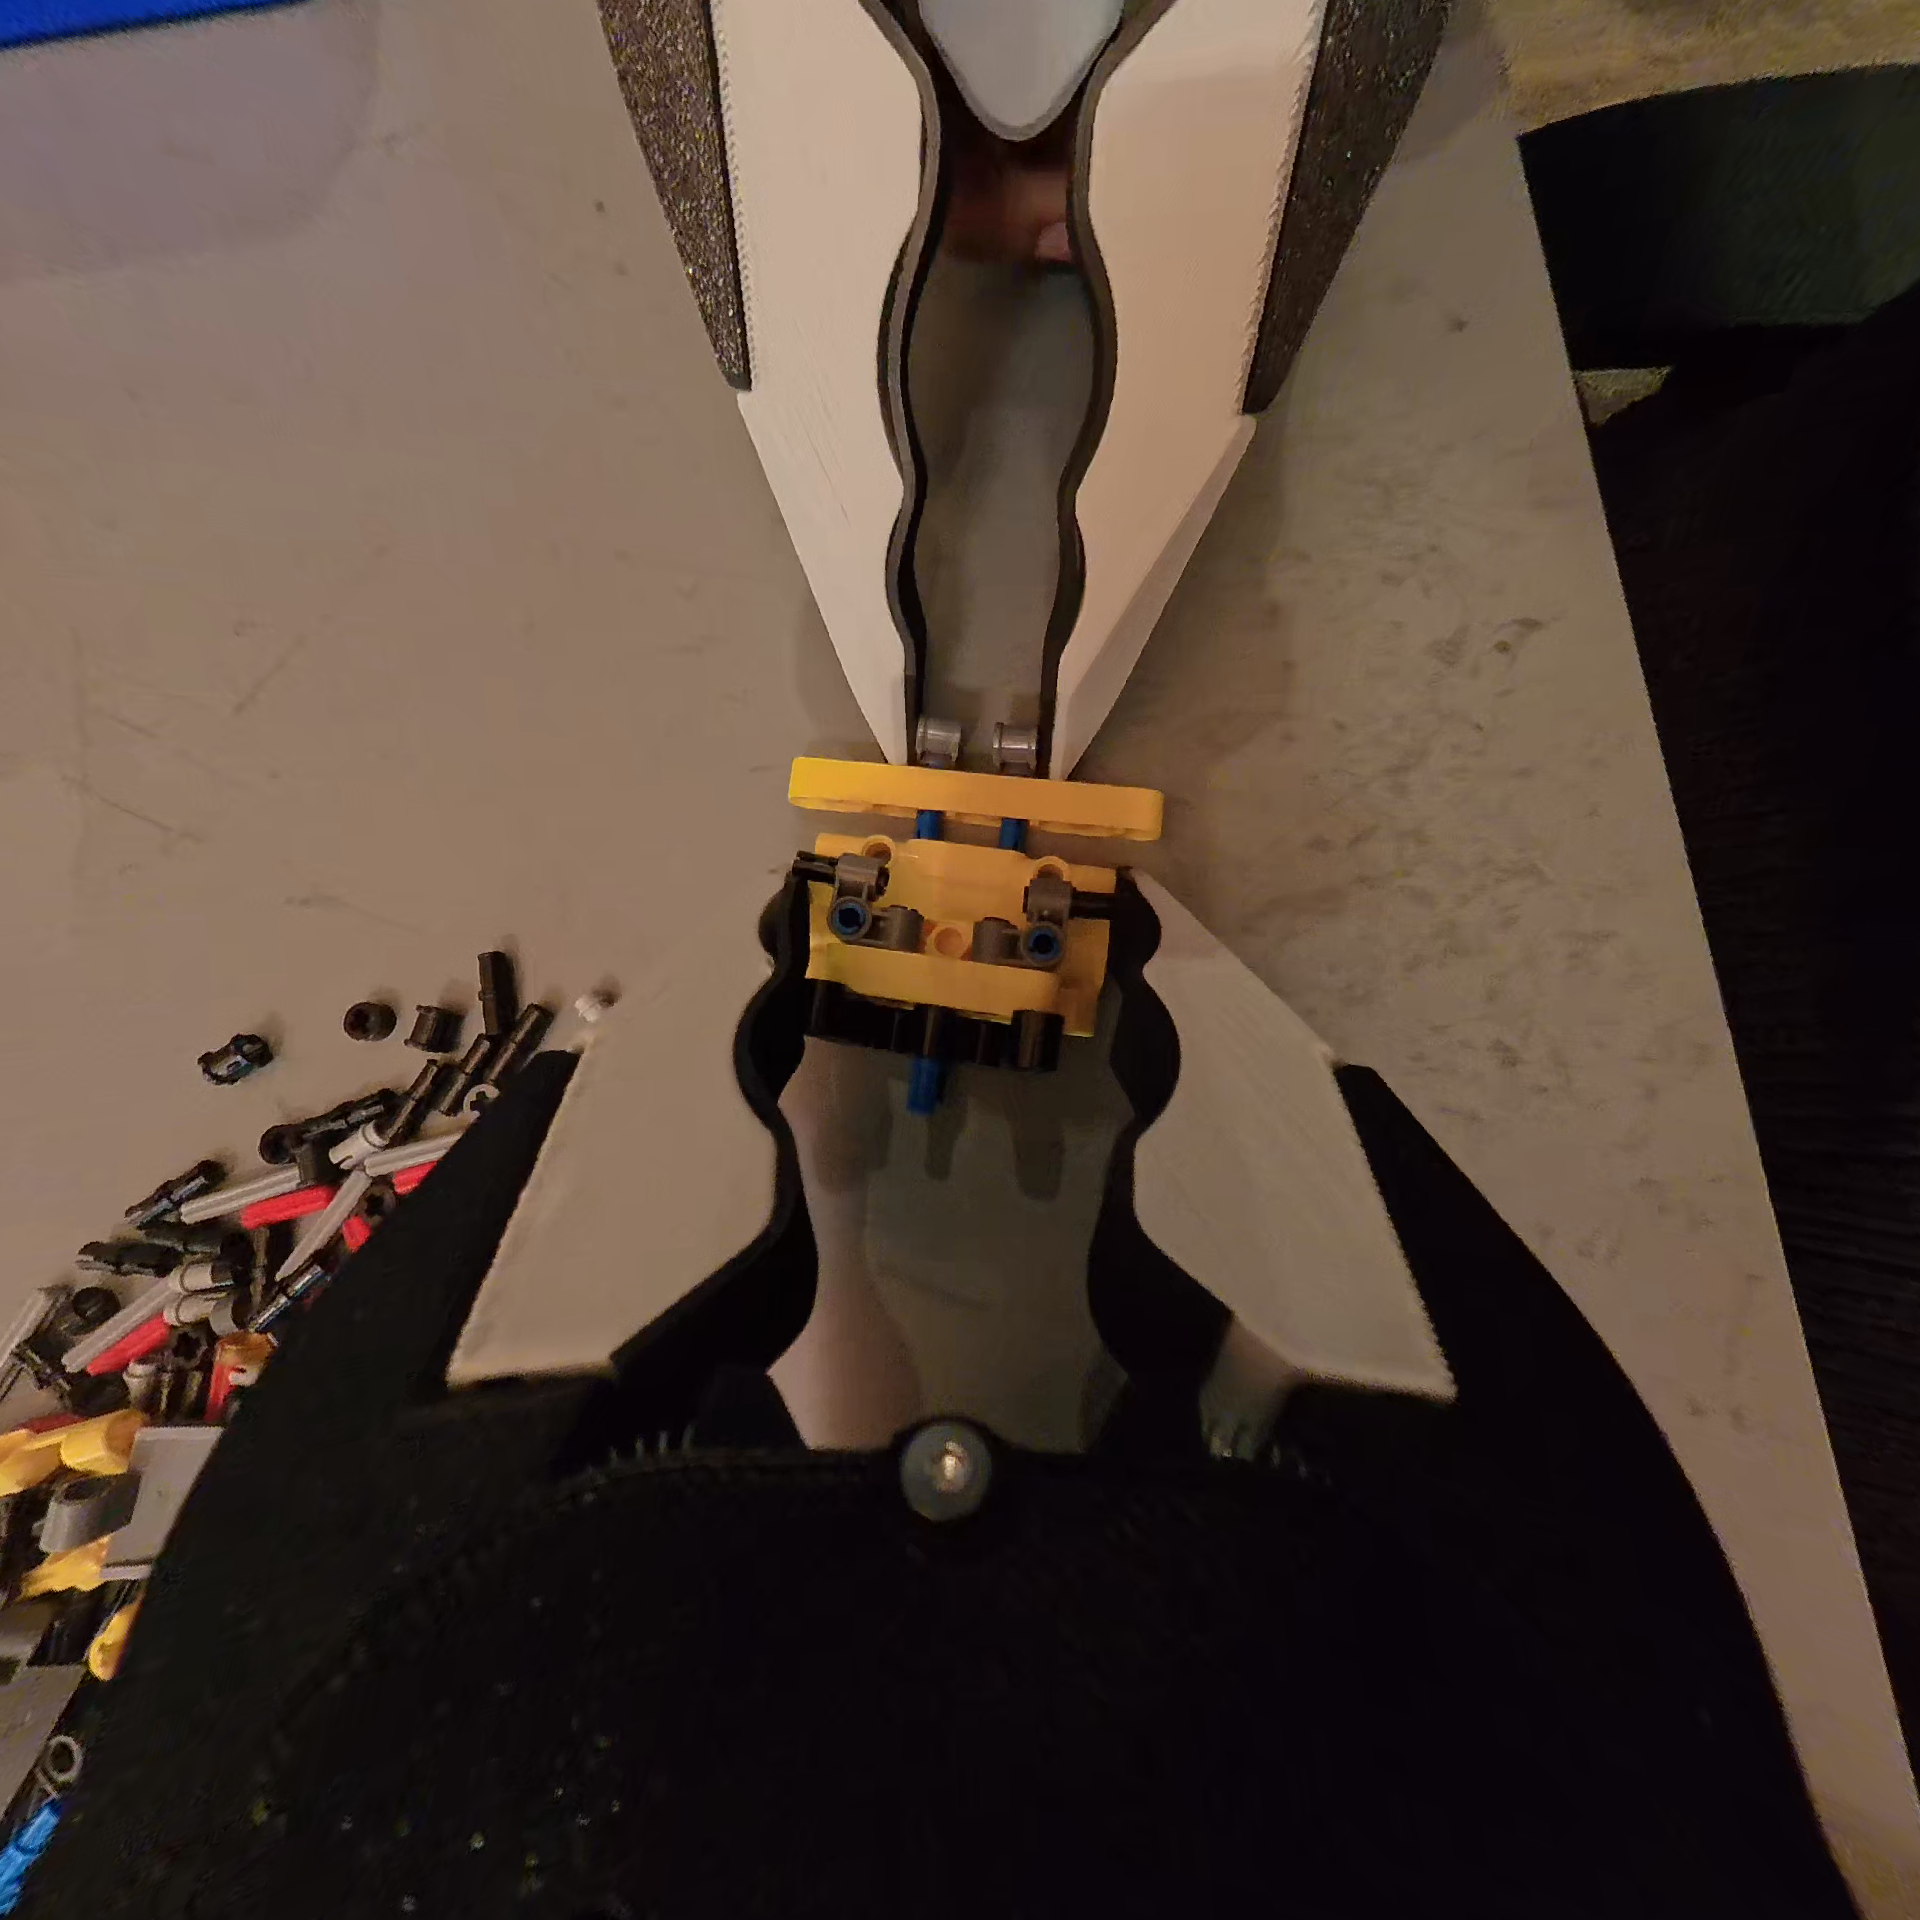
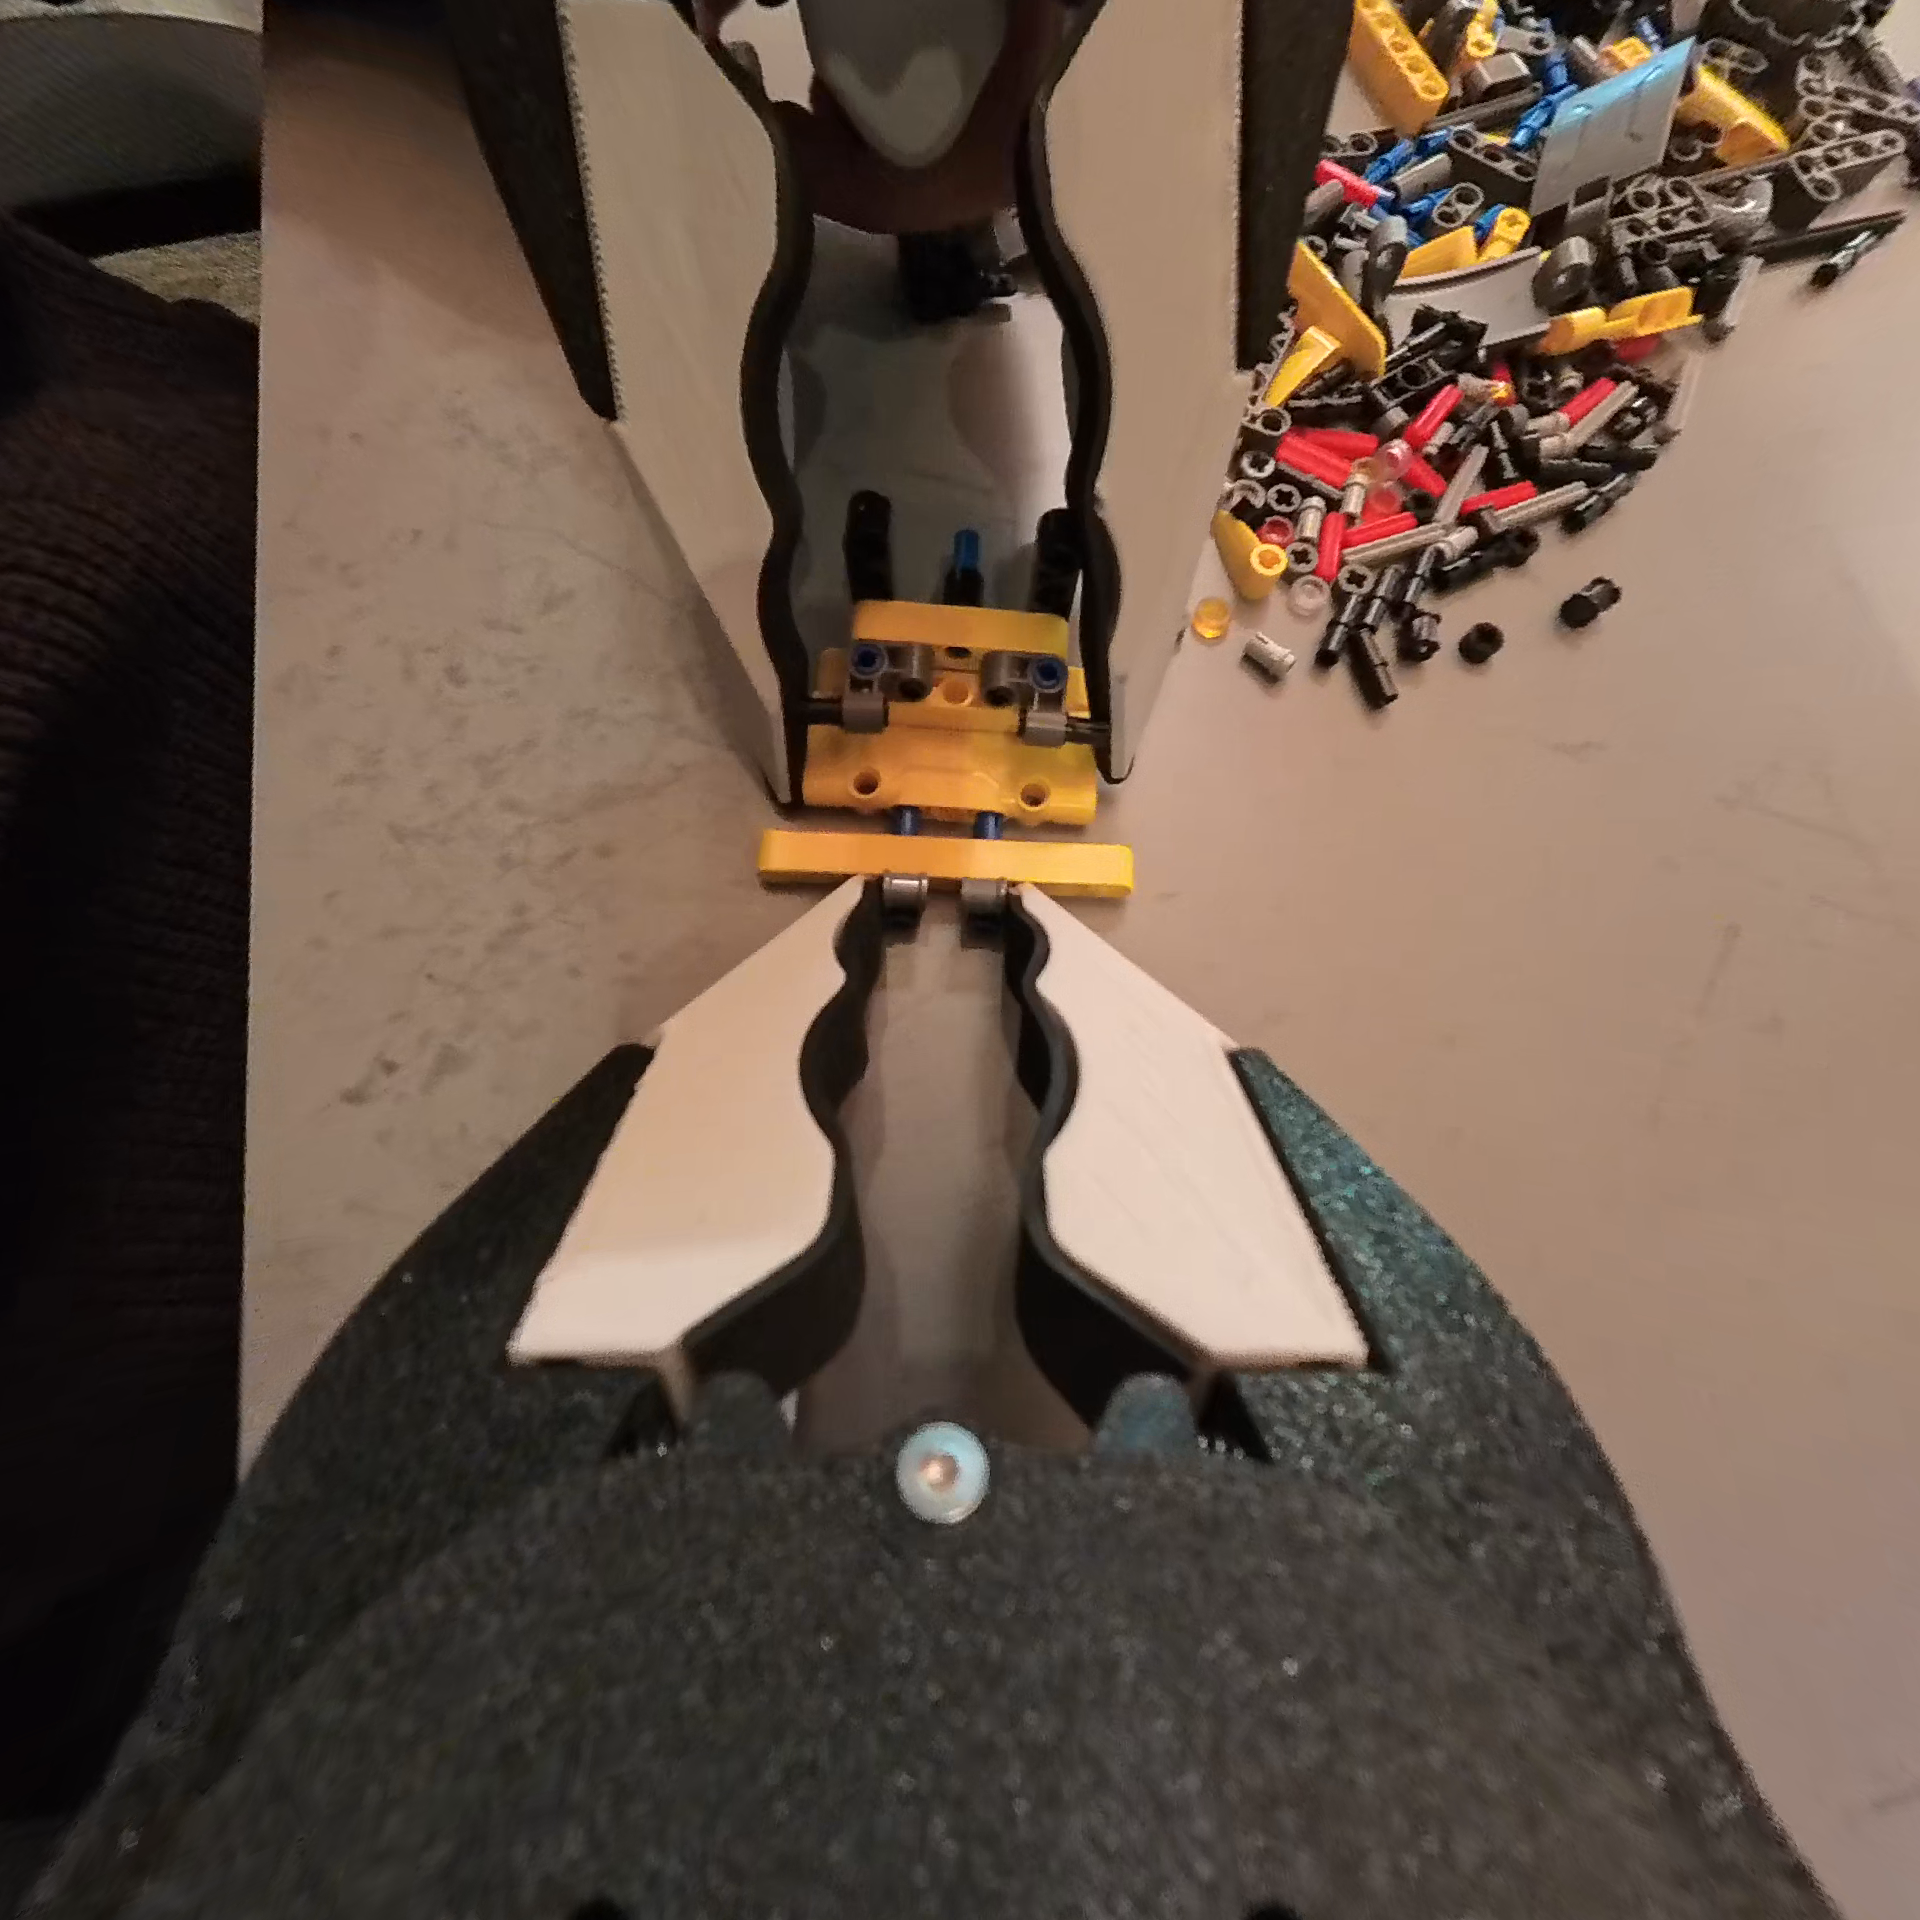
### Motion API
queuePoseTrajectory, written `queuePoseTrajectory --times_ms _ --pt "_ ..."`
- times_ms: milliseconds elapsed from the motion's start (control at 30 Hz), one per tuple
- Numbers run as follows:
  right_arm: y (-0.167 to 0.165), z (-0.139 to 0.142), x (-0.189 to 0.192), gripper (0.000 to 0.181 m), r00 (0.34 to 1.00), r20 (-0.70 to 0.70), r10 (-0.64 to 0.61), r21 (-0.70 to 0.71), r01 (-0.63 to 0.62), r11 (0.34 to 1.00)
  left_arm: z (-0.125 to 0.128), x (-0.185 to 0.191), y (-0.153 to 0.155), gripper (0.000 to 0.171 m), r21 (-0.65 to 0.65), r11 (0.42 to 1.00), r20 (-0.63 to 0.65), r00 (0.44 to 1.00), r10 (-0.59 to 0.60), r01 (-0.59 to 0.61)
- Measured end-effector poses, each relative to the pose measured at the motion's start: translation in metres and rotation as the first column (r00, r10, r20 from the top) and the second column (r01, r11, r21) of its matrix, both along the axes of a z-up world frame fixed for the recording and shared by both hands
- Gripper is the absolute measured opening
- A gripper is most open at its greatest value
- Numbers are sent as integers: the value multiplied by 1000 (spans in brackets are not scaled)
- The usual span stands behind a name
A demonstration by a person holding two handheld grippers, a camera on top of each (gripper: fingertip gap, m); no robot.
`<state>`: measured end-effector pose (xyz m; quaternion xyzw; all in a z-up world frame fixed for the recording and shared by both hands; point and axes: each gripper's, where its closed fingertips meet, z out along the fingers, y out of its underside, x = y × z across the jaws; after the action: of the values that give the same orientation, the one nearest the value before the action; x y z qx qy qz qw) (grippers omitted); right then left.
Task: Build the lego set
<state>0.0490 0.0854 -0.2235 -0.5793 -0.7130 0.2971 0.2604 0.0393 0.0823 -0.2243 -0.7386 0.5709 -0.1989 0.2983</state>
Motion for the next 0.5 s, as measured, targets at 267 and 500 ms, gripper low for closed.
queuePoseTrajectory --times_ms 267,500 --pt "-1 0 0 22 1000 4 -8 -18 8 1000 0 0 0 55 -4 1000 7 1000 5 -5" --pt "-1 -1 1 24 999 1 -34 -5 34 999 0 -1 0 56 10 1000 5 1000 4 -4"
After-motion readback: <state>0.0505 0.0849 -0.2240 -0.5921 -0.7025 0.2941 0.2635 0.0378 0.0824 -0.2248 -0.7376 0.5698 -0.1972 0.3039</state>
